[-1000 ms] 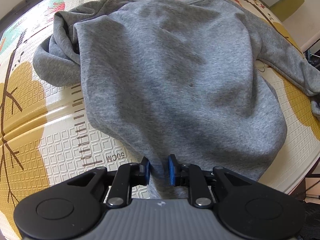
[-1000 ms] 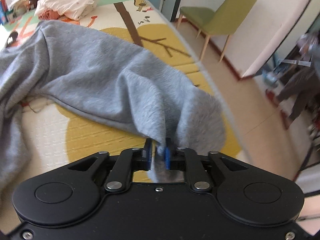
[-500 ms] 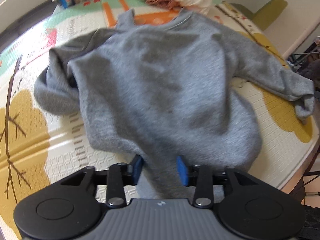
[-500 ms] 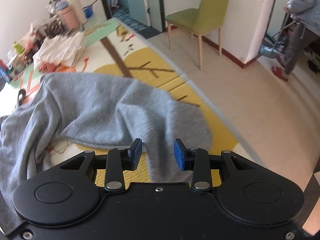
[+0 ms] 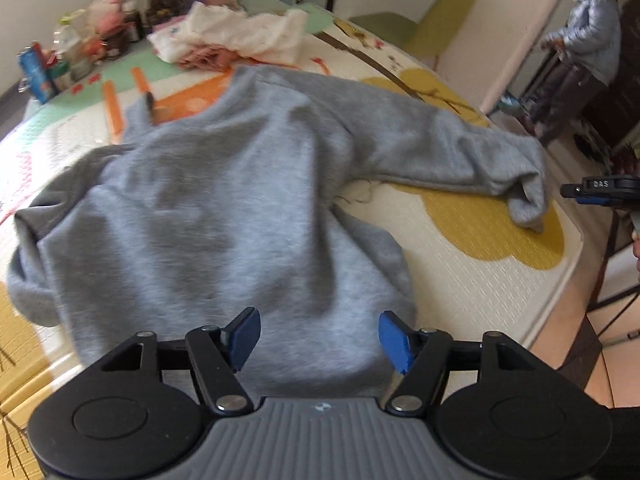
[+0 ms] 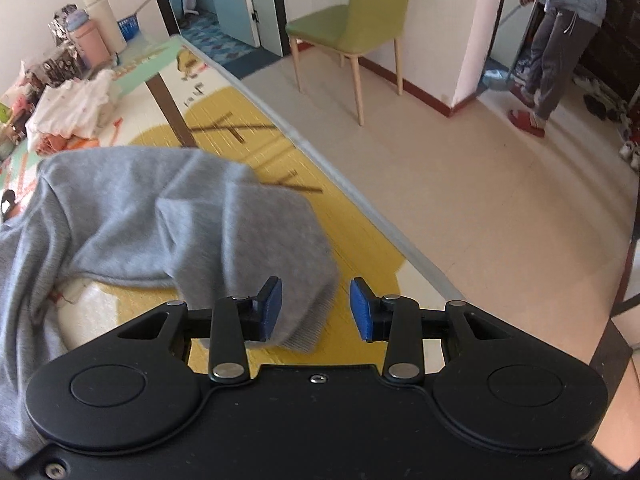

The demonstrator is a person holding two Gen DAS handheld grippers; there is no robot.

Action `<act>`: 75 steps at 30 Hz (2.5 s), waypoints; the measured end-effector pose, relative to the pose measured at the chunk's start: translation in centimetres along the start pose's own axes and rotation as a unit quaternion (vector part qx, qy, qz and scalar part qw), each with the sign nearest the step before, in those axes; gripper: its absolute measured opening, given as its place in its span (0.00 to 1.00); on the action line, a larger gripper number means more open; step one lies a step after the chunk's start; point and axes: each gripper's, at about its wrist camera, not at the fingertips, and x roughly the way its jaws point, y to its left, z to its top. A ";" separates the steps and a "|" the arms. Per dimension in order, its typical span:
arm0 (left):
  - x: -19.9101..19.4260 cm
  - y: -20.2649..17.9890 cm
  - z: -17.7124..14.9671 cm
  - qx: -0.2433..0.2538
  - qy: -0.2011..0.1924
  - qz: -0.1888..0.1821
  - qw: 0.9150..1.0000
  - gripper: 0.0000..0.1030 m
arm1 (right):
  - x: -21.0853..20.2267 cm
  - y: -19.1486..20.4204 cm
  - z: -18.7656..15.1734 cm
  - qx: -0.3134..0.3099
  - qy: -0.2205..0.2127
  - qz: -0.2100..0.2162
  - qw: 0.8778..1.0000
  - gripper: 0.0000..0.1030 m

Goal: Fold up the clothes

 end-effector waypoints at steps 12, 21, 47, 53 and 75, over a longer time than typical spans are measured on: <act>3.0 -4.1 0.6 0.030 0.041 -0.007 0.999 0.66 | 4.4 -2.5 -2.6 0.018 0.032 0.047 0.998 0.32; 4.0 -5.7 1.6 0.043 0.056 0.005 0.997 0.66 | 6.6 -3.4 -3.5 0.041 0.047 0.088 0.994 0.32; 4.7 -6.4 1.6 0.040 0.063 -0.020 0.997 0.67 | 4.3 -4.3 -2.3 0.090 0.018 0.094 0.991 0.03; 5.0 -7.2 1.5 0.052 0.066 -0.033 0.996 0.67 | 1.9 -7.2 -1.1 0.089 -0.019 0.026 0.996 0.03; 4.4 -5.8 0.6 0.021 0.068 -0.031 0.997 0.76 | 1.3 -12.5 1.3 0.120 -0.065 -0.093 0.986 0.28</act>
